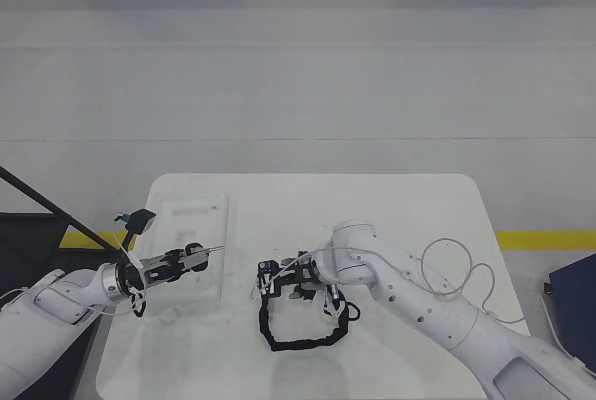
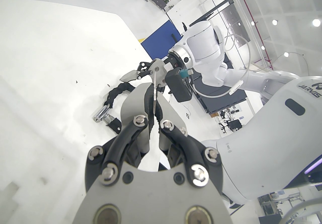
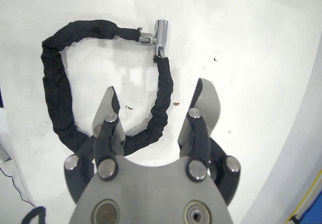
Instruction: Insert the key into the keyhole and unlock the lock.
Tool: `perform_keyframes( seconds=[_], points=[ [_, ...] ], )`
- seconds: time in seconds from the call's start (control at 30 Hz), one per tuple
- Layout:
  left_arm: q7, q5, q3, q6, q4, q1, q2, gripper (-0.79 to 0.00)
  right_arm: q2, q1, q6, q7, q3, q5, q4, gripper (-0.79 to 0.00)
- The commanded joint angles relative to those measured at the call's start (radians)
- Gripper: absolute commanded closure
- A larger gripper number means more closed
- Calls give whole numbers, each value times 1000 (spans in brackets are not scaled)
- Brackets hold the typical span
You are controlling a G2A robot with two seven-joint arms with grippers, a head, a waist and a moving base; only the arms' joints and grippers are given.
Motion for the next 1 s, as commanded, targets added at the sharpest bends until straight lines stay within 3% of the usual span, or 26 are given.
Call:
perform_keyframes(
  seconds=[0.0, 0.1, 0.17, 0.33, 0.47, 0.53, 0.97],
  points=[
    [0, 0, 0, 0, 0, 0, 0, 0, -9, 10, 4, 1, -15, 1, 19, -74],
    [0, 0, 0, 0, 0, 0, 0, 0, -22, 30, 5, -2, -36, -1, 53, 0],
    [0, 0, 0, 0, 0, 0, 0, 0, -30, 40, 9, -9, -45, 0, 73, 0],
    [0, 0, 0, 0, 0, 0, 0, 0, -49, 59, 4, -31, -68, 3, 120, -62],
    [0, 0, 0, 0, 0, 0, 0, 0, -65, 75, 1, -49, -84, 9, 157, -252],
    [0, 0, 0, 0, 0, 0, 0, 0, -73, 82, -1, -58, -90, 13, 174, -299],
    [0, 0, 0, 0, 0, 0, 0, 0, -116, 117, -10, -98, -126, 14, 274, -336]
  ],
)
